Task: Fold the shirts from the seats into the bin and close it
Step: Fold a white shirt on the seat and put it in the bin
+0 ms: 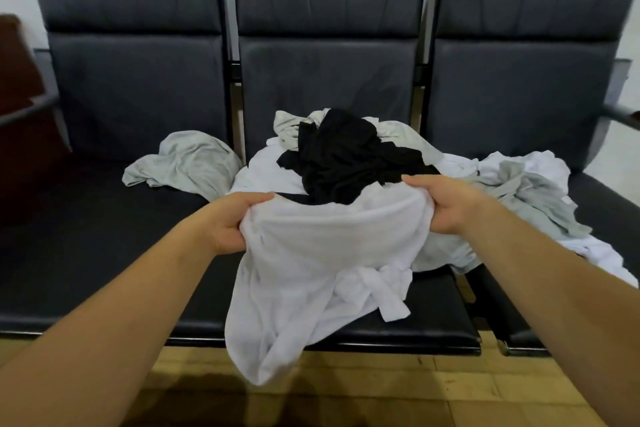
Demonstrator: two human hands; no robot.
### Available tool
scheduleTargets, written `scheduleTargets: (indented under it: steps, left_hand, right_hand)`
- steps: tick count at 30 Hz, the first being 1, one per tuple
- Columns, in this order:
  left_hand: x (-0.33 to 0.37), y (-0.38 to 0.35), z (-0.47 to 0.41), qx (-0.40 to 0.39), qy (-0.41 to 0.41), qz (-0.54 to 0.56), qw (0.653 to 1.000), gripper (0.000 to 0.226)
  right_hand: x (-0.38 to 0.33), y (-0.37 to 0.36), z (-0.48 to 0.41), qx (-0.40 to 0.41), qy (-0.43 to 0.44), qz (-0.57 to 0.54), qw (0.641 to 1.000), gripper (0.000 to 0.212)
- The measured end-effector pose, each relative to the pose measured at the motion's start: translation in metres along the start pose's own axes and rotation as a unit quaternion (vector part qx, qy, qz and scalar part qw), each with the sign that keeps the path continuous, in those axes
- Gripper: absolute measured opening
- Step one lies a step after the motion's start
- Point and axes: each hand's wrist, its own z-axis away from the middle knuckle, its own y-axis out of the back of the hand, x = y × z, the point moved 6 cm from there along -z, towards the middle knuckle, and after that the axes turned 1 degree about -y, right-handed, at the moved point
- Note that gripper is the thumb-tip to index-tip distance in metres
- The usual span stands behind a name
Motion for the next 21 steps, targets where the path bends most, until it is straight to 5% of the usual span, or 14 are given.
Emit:
scheduleTargets:
  steps: [5,9,15,21]
  left_hand:
    - [0.046,0.012,0.025,0.014,-0.143,-0.012,0.990,0.027]
    - [0.106,0.026,0.057,0.070,-0.235,-0.075,0.967,0.034]
    - [0.194,-0.006,0.138,-0.030,-0.364,-0.009,0.931,0.035]
    - [0.218,-0.003,0.177,0.139,-0.334,-0.149,0.920,0.037]
  right_hand:
    - [-0.015,0.011,0.012,0.050,0.023,0.045,0.997,0.031]
    - [-0.071,0.008,0.035,0.057,0.154,0.003,0.986,0.025]
    - [-0.144,-0.018,0.097,-0.024,0.219,-0.139,0.966,0.030]
    - [-0.157,-0.041,0.138,-0.007,0.190,0.001,0.982,0.033]
